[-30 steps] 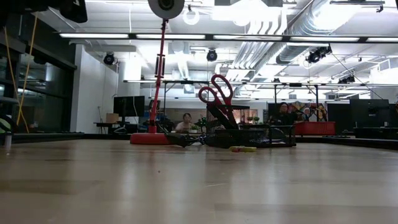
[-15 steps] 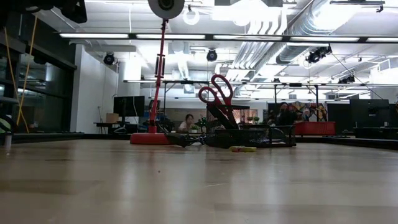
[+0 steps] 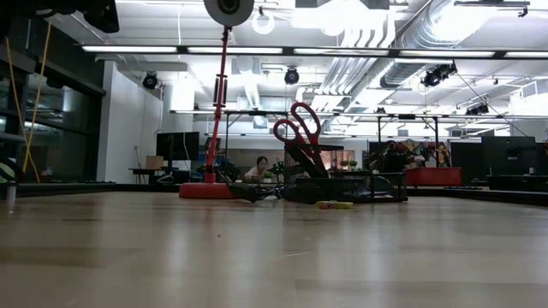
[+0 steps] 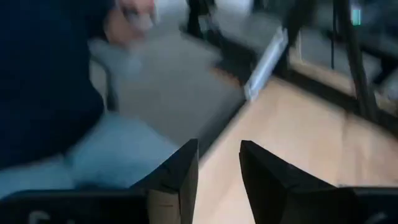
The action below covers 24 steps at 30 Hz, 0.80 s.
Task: Pick and place office supplies into organizer
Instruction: Put the black pen into the black desk organizer
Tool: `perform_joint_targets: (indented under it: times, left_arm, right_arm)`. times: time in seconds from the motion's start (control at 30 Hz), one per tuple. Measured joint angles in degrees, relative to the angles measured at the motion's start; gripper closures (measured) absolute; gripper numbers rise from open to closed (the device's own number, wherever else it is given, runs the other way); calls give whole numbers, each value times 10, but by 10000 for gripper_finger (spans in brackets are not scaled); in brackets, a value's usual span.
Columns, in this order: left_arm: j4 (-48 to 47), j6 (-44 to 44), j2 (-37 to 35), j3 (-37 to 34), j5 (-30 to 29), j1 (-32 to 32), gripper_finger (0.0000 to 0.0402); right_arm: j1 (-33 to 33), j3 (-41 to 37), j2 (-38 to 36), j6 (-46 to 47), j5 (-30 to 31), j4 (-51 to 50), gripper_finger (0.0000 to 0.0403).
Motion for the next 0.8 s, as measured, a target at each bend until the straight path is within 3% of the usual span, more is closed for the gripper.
perform_joint_targets:
  times: [0.2,0.27,0.53,0.8]
  left_arm:
    - [2,-2,0,0,-20,0,362]
    - [3,-2,0,0,-20,0,366]
    - [-18,-39,9,0,-16,67,361]
    - [13,-99,53,0,41,192,366]
  right_arm:
    - [-63,-169,5,-18,-148,369,295]
    - [-83,-227,-5,0,-166,465,295]
    - [-102,-431,-128,56,-75,594,295]
    - [-57,-538,-230,47,-13,627,295]
